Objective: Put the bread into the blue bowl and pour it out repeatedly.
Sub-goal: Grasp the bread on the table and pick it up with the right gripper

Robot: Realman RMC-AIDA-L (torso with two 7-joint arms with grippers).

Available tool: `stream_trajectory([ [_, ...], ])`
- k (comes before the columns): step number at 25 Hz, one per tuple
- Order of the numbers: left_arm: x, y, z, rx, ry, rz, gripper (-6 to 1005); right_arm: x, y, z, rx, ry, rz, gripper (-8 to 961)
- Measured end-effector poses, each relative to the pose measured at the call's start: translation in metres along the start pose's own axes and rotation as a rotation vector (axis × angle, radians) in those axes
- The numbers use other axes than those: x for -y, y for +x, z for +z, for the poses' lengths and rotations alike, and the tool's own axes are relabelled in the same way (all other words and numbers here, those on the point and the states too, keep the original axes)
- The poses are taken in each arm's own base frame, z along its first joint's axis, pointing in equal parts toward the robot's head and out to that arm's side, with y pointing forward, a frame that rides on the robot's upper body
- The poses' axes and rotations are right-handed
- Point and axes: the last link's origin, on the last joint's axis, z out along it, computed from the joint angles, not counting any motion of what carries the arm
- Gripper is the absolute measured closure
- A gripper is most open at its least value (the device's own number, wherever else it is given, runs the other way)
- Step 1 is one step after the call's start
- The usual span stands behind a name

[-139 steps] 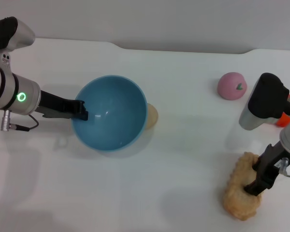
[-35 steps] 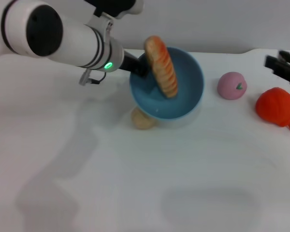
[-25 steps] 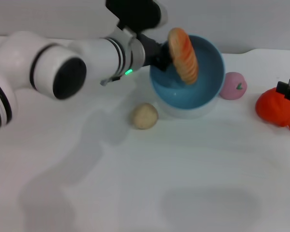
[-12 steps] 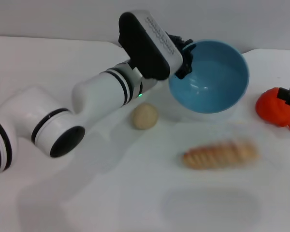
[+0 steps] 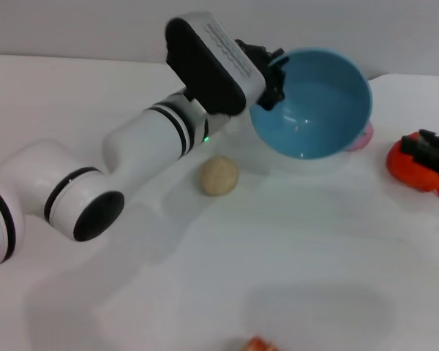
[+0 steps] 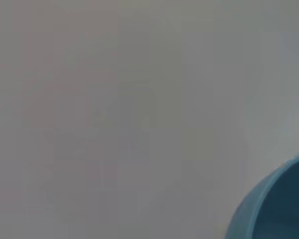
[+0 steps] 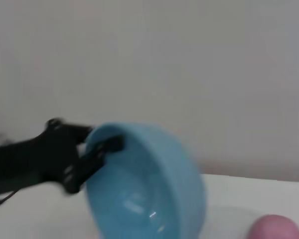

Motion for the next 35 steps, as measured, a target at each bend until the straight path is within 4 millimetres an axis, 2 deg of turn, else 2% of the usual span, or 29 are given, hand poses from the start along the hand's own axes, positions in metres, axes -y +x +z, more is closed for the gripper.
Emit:
stream_trajectory([
  [4,0.015,-0.002,0.002,0.049,0.050,-0.132,993,-0.020,-0.003,0.016,-0.050,-0.108,-0.064,534],
  [10,0.031,-0.007,0.001,0.084,0.094,-0.207,993,-0.035,-0.006,0.036,-0.119,-0.187,-0.111,337],
  [19,0.036,-0.013,-0.005,0.113,0.108,-0.256,993,-0.045,-0.005,0.046,-0.188,-0.233,-0.124,304],
  [25,0.063,-0.011,-0.009,0.255,0.089,-0.438,992,-0.065,0.005,0.056,-0.387,-0.273,-0.171,297],
  [30,0.094,-0.009,-0.024,0.376,0.049,-0.594,992,-0.093,0.009,0.065,-0.562,-0.348,-0.251,298],
  [35,0.112,-0.015,-0.042,0.478,0.014,-0.682,992,-0.116,0.012,0.072,-0.670,-0.410,-0.334,298],
])
